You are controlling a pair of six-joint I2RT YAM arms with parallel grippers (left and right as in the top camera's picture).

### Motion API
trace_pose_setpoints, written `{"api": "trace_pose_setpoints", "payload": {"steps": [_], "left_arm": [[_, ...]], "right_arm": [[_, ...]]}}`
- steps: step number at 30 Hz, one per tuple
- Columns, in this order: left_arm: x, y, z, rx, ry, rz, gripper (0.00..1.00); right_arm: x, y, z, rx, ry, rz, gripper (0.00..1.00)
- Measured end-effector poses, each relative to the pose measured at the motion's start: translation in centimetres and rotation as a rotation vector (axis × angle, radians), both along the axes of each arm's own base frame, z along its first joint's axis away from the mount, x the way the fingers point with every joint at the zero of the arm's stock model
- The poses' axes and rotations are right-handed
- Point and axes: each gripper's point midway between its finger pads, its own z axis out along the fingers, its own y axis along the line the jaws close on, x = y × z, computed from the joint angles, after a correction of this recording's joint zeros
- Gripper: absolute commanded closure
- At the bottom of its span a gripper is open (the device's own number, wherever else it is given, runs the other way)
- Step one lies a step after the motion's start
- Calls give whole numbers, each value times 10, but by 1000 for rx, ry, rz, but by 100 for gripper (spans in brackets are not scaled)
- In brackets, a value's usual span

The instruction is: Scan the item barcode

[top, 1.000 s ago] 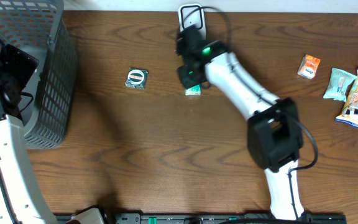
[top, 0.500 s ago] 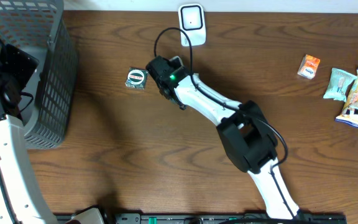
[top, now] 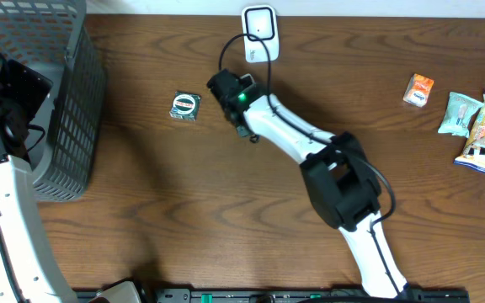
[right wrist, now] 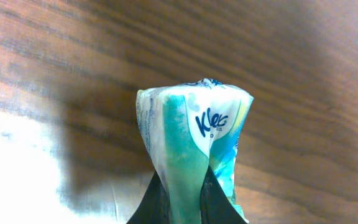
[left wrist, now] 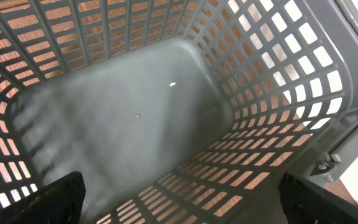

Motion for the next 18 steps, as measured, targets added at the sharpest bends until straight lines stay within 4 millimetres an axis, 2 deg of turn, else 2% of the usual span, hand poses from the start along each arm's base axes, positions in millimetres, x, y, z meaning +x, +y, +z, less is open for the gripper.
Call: {"api": "trace_pose_setpoints", "payload": {"steps": [3, 5, 10, 12, 15, 18], "left_arm": [[0, 0, 0, 0, 0, 0, 2], [0, 0, 0, 0, 0, 0, 2], [0, 0, 0, 0, 0, 0, 2], [0, 0, 0, 0, 0, 0, 2], [0, 0, 0, 0, 0, 0, 3], [0, 0, 0, 0, 0, 0, 2]], "right_arm": [[-5, 2, 8, 152, 108, 30, 99], [-7, 4, 22, 302, 179, 57, 99], [-12, 1, 74, 707, 316, 151, 99], [-15, -3, 89, 843, 361, 179, 99], [-22, -9, 94, 1000, 419, 197, 99], [-33, -15, 80, 1090, 470, 181, 99]]}}
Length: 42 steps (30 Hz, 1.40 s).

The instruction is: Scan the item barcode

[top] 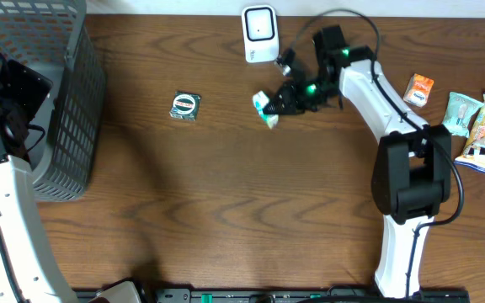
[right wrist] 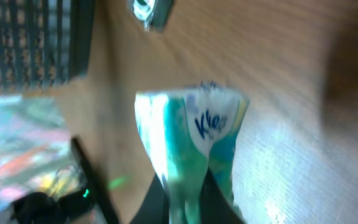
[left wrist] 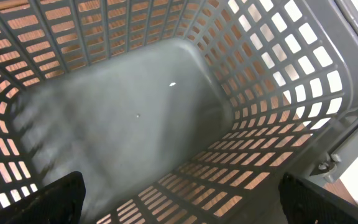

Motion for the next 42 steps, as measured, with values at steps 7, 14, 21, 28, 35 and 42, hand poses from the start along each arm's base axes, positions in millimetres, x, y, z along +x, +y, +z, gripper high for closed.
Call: {"api": "trace_pose_setpoints", "payload": {"steps": [7, 14, 21, 28, 35, 42], "left_arm": [[0, 0, 0, 0, 0, 0, 2], [0, 0, 0, 0, 0, 0, 2], [0, 0, 0, 0, 0, 0, 2], [0, 0, 0, 0, 1, 0, 2], [0, 0, 0, 0, 0, 0, 2], [0, 0, 0, 0, 0, 0, 3]], "right_arm": [[-25, -26, -66, 5, 173, -110, 95], [-17, -80, -90, -198, 283, -311, 63], [8, -137, -70, -377, 280, -432, 57], [8, -115, -52, -402, 202, -321, 48], [-3, -54, -60, -405, 107, -178, 51], [-11, -33, -67, -456, 82, -147, 52]]}}
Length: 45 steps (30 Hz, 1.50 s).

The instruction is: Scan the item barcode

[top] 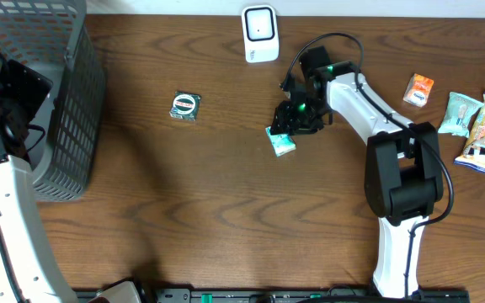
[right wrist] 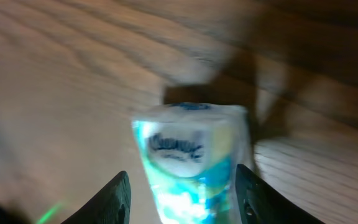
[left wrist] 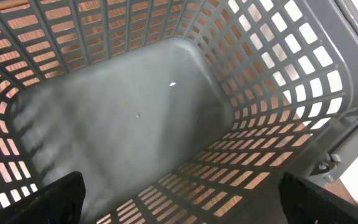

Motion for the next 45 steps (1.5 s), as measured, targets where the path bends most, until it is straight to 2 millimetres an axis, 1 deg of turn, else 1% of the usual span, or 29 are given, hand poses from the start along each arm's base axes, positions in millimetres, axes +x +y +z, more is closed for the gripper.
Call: {"api": "trace_pose_setpoints", "payload": {"steps": [4, 5, 6, 7, 8, 9, 11, 15, 18, 20, 21, 24, 25, 26, 27, 28, 29, 31, 32, 34, 36, 40, 45], "left_arm": [[0, 0, 0, 0, 0, 0, 2], [0, 0, 0, 0, 0, 0, 2], [0, 0, 0, 0, 0, 0, 2], [0, 0, 0, 0, 0, 0, 3], [0, 0, 0, 0, 0, 0, 2], [0, 0, 0, 0, 0, 0, 2], [0, 0, 0, 0, 0, 0, 2], [0, 0, 0, 0, 0, 0, 2], [0, 0, 0, 0, 0, 0, 2], [0, 0, 0, 0, 0, 0, 2], [0, 0, 0, 0, 0, 0, 2], [0, 0, 0, 0, 0, 0, 2], [0, 0, 0, 0, 0, 0, 3], [0, 0, 0, 0, 0, 0, 2], [0, 0, 0, 0, 0, 0, 3], [0, 0, 0, 0, 0, 0, 2], [0, 0, 0, 0, 0, 0, 2], [0, 0, 0, 0, 0, 0, 3], [0, 0, 0, 0, 0, 0, 3], [0, 0, 0, 0, 0, 0, 3], [0, 0, 0, 0, 0, 0, 2], [0, 0, 0, 0, 0, 0, 2], [0, 0, 0, 0, 0, 0, 2]], "right_arm": [[-4, -8, -12, -67, 9, -22, 56], [-7, -10, -16, -79, 15, -26, 60], [-7, -11, -18, -84, 16, -28, 65], [-9, -11, -21, -88, 21, -34, 78], [-10, -11, -22, -85, 21, -37, 88], [-9, -10, -22, -80, 17, -38, 93], [-10, -9, -20, -73, 17, -42, 99], [-11, -7, -18, -59, 18, -40, 99], [-12, -2, -12, 17, 30, -23, 99], [-9, 2, -2, 96, 35, -17, 99], [-5, 3, 5, 148, 29, -16, 99], [12, 2, 35, 326, 1, -25, 98], [17, 0, 45, 385, -8, -31, 91], [23, -4, 59, 463, -18, -43, 91], [27, -9, 67, 507, -23, -54, 94], [30, -15, 77, 565, -29, -66, 99], [33, -22, 85, 613, -33, -80, 99], [37, -33, 95, 674, -45, -99, 99], [39, -39, 104, 733, -66, -92, 99], [37, -36, 123, 848, -111, -43, 99], [35, -33, 136, 922, -139, -9, 99], [32, -30, 151, 1011, -168, 27, 99], [31, -30, 157, 1046, -179, 40, 99]]}}
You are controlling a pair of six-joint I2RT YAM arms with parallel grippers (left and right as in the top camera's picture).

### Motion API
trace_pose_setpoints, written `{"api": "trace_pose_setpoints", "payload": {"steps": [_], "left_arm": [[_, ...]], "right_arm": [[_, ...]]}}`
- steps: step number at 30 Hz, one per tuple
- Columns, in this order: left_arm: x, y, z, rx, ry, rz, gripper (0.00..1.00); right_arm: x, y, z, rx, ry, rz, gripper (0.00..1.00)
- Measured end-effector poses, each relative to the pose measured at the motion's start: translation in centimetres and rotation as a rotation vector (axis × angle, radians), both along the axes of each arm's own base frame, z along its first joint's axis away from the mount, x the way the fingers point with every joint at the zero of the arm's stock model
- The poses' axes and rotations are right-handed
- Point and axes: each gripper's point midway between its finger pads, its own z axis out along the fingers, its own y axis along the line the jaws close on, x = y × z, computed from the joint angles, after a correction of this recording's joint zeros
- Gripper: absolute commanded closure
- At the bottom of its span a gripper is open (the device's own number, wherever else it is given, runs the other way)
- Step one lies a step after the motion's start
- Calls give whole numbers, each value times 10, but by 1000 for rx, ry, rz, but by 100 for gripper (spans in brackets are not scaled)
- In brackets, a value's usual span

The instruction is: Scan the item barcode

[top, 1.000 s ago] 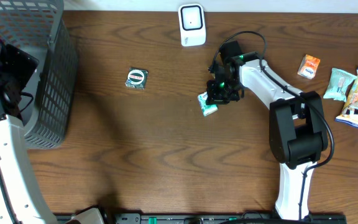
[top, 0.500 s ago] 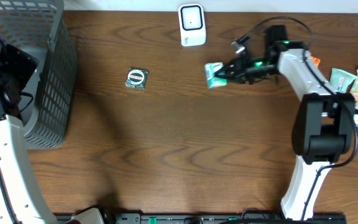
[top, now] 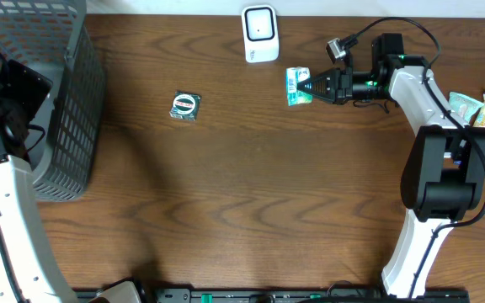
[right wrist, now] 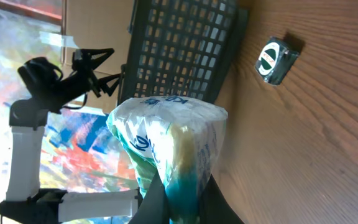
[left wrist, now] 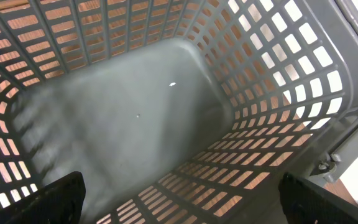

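A teal-and-white tissue pack (top: 293, 86) is held sideways above the table, just right of and below the white barcode scanner (top: 259, 34). My right gripper (top: 307, 86) is shut on it. In the right wrist view the tissue pack (right wrist: 169, 140) bulges out from the right gripper (right wrist: 180, 202), whose dark fingers pinch its lower end. My left gripper (left wrist: 179, 199) is open, its fingers wide apart, hanging over the inside of the grey basket (left wrist: 135, 112).
The grey mesh basket (top: 53, 101) stands at the far left. A small black-and-green packet (top: 185, 106) lies left of the scanner. Snack bags (top: 478, 122) sit at the right edge. The scanner's cable (top: 343, 38) loops near my right arm.
The tissue pack lay on the table below the scanner with my right gripper open around it. Now the gripper is shut on the pack and holds it higher up, right of the scanner.
My right gripper held the tissue pack just left of the scanner, then below it with the arm swung round to the right. Later the pack lay on the table between the open fingers. Now it is gripped again beside the scanner. The left arm stayed over the basket.
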Motion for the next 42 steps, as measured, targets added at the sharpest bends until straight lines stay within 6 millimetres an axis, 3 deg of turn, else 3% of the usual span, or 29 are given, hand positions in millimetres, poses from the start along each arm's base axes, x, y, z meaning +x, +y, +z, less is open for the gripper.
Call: {"api": "trace_pose_setpoints", "payload": {"steps": [23, 27, 30, 32, 34, 36, 39, 42], "left_arm": [[0, 0, 0, 0, 0, 0, 3], [0, 0, 0, 0, 0, 0, 2], [0, 0, 0, 0, 0, 0, 2], [0, 0, 0, 0, 0, 0, 3], [0, 0, 0, 0, 0, 0, 2], [0, 0, 0, 0, 0, 0, 2], [0, 0, 0, 0, 0, 0, 2], [0, 0, 0, 0, 0, 0, 2]], "right_arm": [[-10, 25, -1, -10, -14, 58, 99], [-12, 38, -43, -261, 26, 53, 99], [-14, 45, -99, -642, 28, 30, 99], [-14, 47, -117, -791, -3, 20, 99], [-7, 48, -131, -982, -90, -2, 99], [12, 48, -129, -1105, -211, -49, 99], [54, 49, -103, -1218, -422, -158, 99], [93, 52, -62, -1253, -606, -279, 99]]}}
